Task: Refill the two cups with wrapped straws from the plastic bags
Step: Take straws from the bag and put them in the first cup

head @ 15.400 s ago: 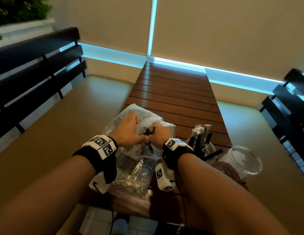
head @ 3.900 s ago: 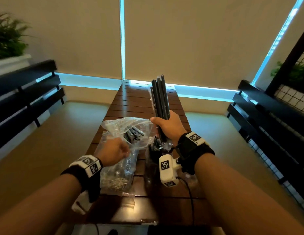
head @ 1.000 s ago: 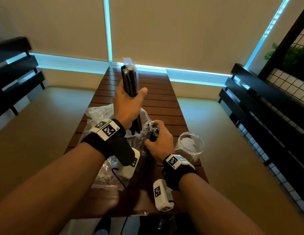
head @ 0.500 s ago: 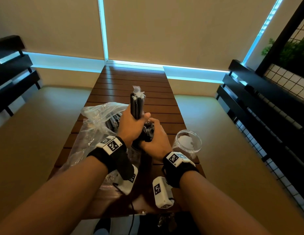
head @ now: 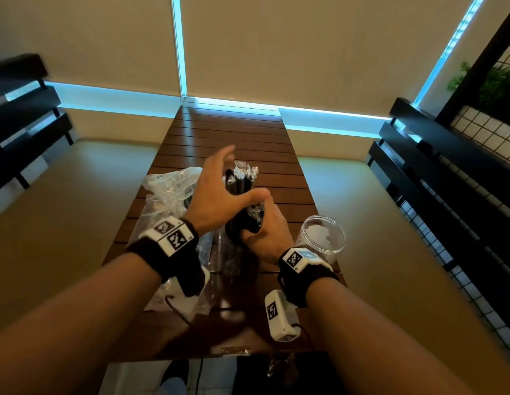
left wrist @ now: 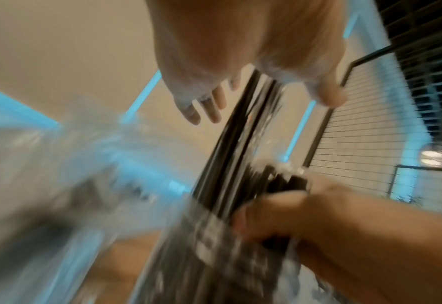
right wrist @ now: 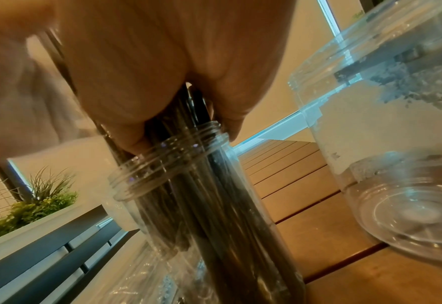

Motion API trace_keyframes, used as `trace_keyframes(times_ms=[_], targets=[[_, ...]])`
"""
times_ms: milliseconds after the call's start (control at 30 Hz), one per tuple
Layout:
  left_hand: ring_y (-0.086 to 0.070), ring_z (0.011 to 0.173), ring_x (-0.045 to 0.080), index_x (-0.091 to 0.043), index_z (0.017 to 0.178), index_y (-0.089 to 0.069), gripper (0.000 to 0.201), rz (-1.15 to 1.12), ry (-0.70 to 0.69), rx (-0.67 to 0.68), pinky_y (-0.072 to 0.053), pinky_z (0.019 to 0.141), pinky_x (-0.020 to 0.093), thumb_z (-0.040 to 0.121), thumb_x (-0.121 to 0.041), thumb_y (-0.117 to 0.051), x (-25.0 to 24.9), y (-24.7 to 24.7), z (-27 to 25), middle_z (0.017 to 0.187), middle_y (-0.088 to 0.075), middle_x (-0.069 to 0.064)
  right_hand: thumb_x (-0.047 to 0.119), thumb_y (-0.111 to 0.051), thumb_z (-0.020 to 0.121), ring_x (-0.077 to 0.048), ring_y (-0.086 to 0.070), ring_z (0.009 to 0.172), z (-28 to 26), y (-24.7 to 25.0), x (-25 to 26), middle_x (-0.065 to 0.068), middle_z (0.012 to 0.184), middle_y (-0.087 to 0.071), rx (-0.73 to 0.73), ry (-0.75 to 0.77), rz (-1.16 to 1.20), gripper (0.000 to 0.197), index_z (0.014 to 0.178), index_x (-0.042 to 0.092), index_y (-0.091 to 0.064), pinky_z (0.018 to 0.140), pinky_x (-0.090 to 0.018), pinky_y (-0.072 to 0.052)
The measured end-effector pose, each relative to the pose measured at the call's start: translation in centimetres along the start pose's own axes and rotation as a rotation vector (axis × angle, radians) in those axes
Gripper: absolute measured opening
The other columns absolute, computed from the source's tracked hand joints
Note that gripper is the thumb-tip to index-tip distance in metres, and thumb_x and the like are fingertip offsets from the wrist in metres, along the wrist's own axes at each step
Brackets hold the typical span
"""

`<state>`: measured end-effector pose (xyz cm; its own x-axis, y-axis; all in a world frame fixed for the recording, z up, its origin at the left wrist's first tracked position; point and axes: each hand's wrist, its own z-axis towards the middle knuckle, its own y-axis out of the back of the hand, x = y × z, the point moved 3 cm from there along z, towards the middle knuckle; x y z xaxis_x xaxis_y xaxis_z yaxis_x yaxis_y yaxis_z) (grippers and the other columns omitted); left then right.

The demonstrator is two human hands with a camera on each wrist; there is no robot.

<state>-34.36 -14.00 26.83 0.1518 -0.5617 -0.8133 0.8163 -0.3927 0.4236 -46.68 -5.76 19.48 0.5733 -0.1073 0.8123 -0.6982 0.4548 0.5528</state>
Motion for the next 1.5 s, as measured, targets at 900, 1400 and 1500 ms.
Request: trace_keyframes(times_ms=[900,1400,1500], targets=[[-0.044,0.134,0.022,-0.019,0.155,-0.027,0.071,0.356,-0.081,0.242,-0.033,0.109,0.039,0.099,-0.062,-0.027,1.4,-0.7,-0.6,0.150,-0.042,0.007,0.039,-0.088,0.062,-0.017,-0.051,0.113,0.0,1.2,0.3,-0.001,0.129,-0.045,-0.086,-0.073,-0.155,0.094,0.138,0.026,-0.034,0.087,-0.026,-0.047],[-0.056,0.089,0.030,-0.010,0.089,-0.052,0.003,0.370,0.537,-0.170,-0.044,0.067,0.036,0.087,-0.013,-0.054,11.6,6.6,0.4,0.101,-0.060,0.015,0.019,-0.058,0.088,-0.024,-0.059,0.090,2.7,-2.8,10.9,-0.005,0.096,-0.063,0.127,0.368,-0.700,0.011,0.093,0.012,-0.065,0.079,-0.038,-0.052],[-0.058,0.089,0.031,-0.009,0.091,-0.052,0.002,0.323,0.505,-0.172,-0.050,0.071,0.041,0.089,-0.010,-0.052,10.8,7.0,0.1,0.096,-0.060,0.014,0.015,-0.059,0.089,-0.030,-0.063,0.086,4.1,-5.7,10.5,-0.009,0.086,-0.062,0.322,0.233,-0.819,0.010,0.086,0.006,-0.063,0.067,-0.033,-0.048]])
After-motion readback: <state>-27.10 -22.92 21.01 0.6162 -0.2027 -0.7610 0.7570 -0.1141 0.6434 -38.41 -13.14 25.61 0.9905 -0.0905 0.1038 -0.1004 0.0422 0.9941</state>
